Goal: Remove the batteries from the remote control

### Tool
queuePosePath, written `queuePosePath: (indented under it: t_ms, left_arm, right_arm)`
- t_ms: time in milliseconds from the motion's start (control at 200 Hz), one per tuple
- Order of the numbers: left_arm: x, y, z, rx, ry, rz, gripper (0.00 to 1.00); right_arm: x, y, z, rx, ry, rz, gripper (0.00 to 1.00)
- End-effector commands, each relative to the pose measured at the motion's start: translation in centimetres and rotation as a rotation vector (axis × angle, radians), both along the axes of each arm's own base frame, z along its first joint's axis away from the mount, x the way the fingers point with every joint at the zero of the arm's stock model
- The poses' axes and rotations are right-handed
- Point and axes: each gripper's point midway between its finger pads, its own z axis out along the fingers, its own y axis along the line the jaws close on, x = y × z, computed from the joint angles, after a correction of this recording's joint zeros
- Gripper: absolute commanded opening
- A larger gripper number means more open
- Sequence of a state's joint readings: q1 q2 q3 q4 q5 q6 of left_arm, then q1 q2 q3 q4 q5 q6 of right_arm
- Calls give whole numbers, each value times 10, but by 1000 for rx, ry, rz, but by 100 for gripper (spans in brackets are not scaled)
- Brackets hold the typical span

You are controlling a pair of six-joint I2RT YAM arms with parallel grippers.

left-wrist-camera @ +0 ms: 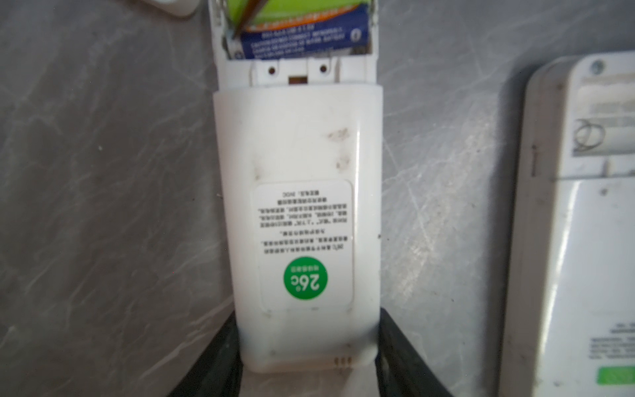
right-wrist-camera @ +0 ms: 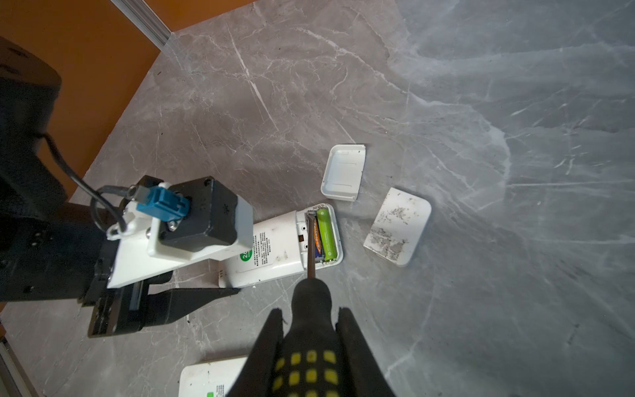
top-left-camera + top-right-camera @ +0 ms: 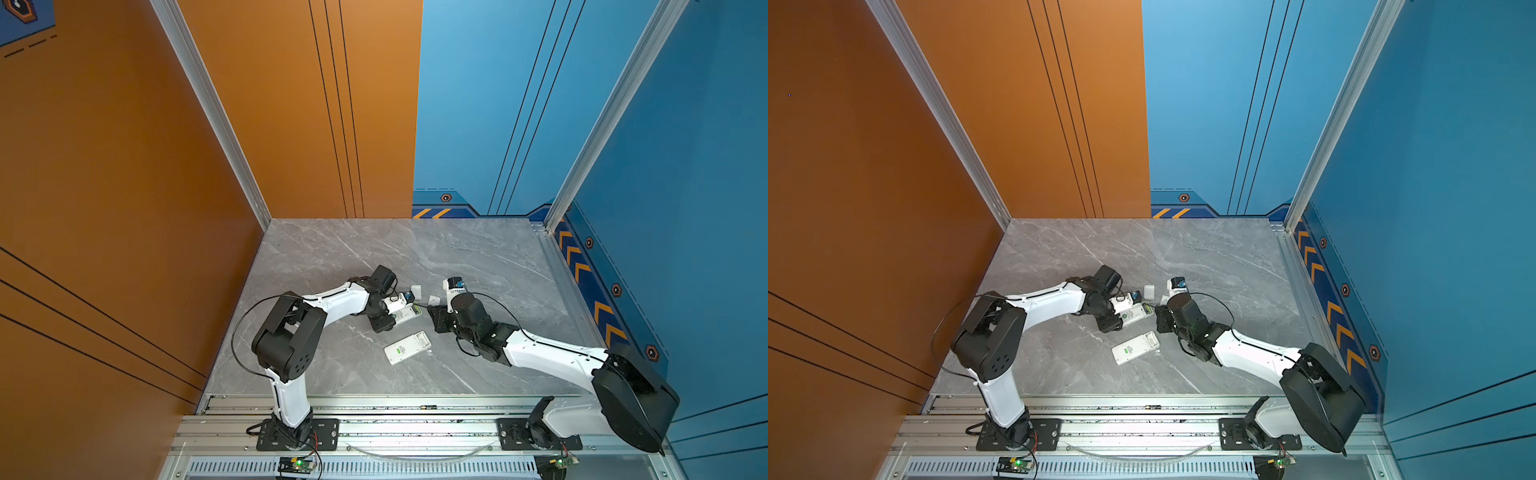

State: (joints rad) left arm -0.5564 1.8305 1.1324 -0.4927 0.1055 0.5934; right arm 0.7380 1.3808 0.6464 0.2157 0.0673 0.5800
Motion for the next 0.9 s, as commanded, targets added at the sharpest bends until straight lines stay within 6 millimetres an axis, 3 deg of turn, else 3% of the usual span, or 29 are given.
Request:
queuePosePath:
  t_ms: [0,215,500,520,616,896]
  left_arm:
    - [-26,19,-27,105,84,-10,0]
    - [-22,19,-26,114,62,-12,0]
    - [-11,23,-19,140,-8,-12,0]
    - [-10,23,-18,143,-14,-11,0]
    - [-7,25,-16,150,-38,-6,0]
    - [1,24,-9,149,-92,3,0]
  right_arm:
    - [3,4,1,-10,8,23,0]
    - [1,10,-5,-35,42,79,0]
    - [-15,3,-17,-142,120,171,0]
    - [-8,-5,-16,-146,124,151,0]
    - [-6,-5,-15,-174,140,178,0]
    - [2,13,-11,-172,169,244,0]
